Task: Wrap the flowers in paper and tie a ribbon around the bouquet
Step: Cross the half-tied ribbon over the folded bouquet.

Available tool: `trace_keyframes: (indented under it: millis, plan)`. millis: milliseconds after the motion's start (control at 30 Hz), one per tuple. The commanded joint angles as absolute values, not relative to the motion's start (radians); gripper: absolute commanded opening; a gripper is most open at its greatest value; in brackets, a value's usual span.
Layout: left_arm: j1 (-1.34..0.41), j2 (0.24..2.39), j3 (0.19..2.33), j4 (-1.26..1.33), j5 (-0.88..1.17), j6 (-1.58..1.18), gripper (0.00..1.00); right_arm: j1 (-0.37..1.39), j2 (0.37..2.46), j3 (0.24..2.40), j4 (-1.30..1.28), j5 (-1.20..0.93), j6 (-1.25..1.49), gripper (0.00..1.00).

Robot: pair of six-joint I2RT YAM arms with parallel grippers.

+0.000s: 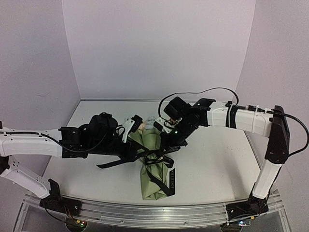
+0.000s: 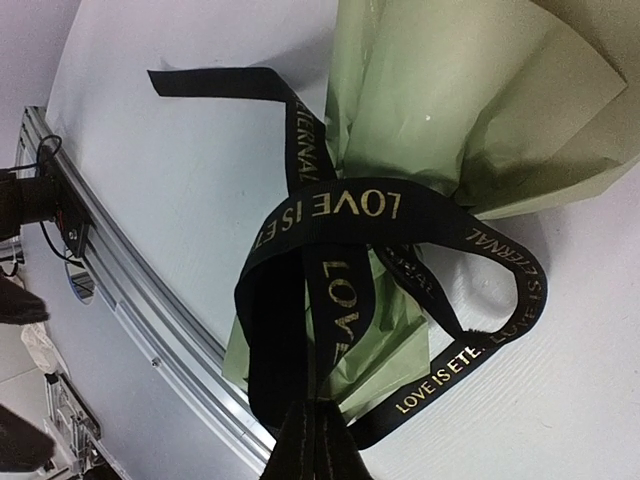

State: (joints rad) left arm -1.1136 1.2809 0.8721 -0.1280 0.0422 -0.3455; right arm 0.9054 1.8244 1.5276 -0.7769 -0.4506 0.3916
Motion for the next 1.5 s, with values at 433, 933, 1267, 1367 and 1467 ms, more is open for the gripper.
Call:
trace_keyframes:
  millis: [433, 933, 1267, 1367, 1467]
  plan:
    - [-1.031, 1.437, 0.834, 0.215, 0.308, 0.281, 0.50, 0.945, 1.770, 1.529, -0.743, -0.426, 0.407, 0.00]
    - [-0.941, 1.516, 0.821, 0.299, 0.519, 0.236, 0.54, 0.953, 1.751, 1.464, -0.646, -0.460, 0.389, 0.00]
    - [-0.930, 1.565, 0.834, 0.279, 0.594, 0.225, 0.55, 0.953, 1.762, 1.474, -0.631, -0.461, 0.376, 0.00]
    - [-0.930, 1.582, 0.839, 0.279, 0.590, 0.227, 0.55, 0.953, 1.768, 1.485, -0.632, -0.466, 0.377, 0.00]
    - [-0.930, 1.590, 0.844, 0.280, 0.580, 0.229, 0.54, 0.954, 1.769, 1.492, -0.632, -0.463, 0.380, 0.00]
